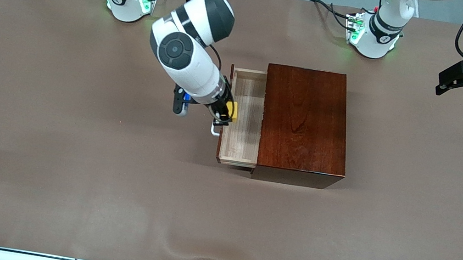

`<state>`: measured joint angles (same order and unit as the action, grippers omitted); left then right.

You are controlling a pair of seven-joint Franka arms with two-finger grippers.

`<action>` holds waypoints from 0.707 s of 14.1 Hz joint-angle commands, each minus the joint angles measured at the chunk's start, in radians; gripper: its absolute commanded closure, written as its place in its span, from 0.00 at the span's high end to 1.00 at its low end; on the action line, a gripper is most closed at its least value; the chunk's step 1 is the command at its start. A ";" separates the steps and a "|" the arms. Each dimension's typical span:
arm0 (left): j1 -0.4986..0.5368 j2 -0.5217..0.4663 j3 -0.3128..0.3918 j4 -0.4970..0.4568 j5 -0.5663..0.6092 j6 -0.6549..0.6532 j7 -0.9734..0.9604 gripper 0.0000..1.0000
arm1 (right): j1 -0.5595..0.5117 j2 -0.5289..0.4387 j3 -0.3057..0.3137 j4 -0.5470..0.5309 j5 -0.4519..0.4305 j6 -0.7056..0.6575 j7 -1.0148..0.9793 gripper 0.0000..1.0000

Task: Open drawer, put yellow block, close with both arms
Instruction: 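Lower the cube into the drawer and open the right gripper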

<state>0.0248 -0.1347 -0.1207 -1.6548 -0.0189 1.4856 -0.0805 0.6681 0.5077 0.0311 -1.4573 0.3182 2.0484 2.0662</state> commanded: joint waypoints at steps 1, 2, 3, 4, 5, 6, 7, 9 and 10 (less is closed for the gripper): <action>0.009 -0.003 -0.007 0.009 -0.010 -0.001 0.022 1.00 | 0.021 0.031 -0.008 0.034 0.041 0.010 0.029 0.00; 0.009 -0.003 -0.007 0.009 -0.010 -0.001 0.022 1.00 | 0.025 0.038 -0.008 0.034 0.048 0.016 0.029 0.00; 0.009 -0.003 -0.007 0.009 -0.010 -0.001 0.022 1.00 | 0.028 0.046 -0.008 0.034 0.048 0.025 0.028 0.00; 0.007 -0.003 -0.007 0.007 -0.010 -0.001 0.022 1.00 | 0.033 0.057 -0.008 0.034 0.050 0.036 0.028 0.00; 0.007 -0.002 -0.007 0.007 -0.012 -0.001 0.022 1.00 | 0.039 0.067 -0.008 0.034 0.050 0.053 0.028 0.00; 0.006 -0.002 -0.007 0.007 -0.012 -0.001 0.022 1.00 | 0.045 0.077 -0.008 0.034 0.051 0.067 0.028 0.00; 0.006 -0.002 -0.008 0.004 -0.012 -0.001 0.022 1.00 | 0.045 0.084 -0.008 0.034 0.056 0.073 0.026 0.00; 0.006 -0.002 -0.008 0.004 -0.012 -0.001 0.022 1.00 | 0.042 0.091 -0.007 0.034 0.058 0.076 0.025 0.00; 0.006 0.000 -0.008 0.006 -0.012 -0.001 0.022 1.00 | 0.044 0.098 -0.007 0.034 0.058 0.078 0.025 0.00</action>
<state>0.0245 -0.1347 -0.1246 -1.6547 -0.0189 1.4859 -0.0804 0.7040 0.5855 0.0311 -1.4540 0.3528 2.1274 2.0762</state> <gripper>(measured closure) 0.000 0.445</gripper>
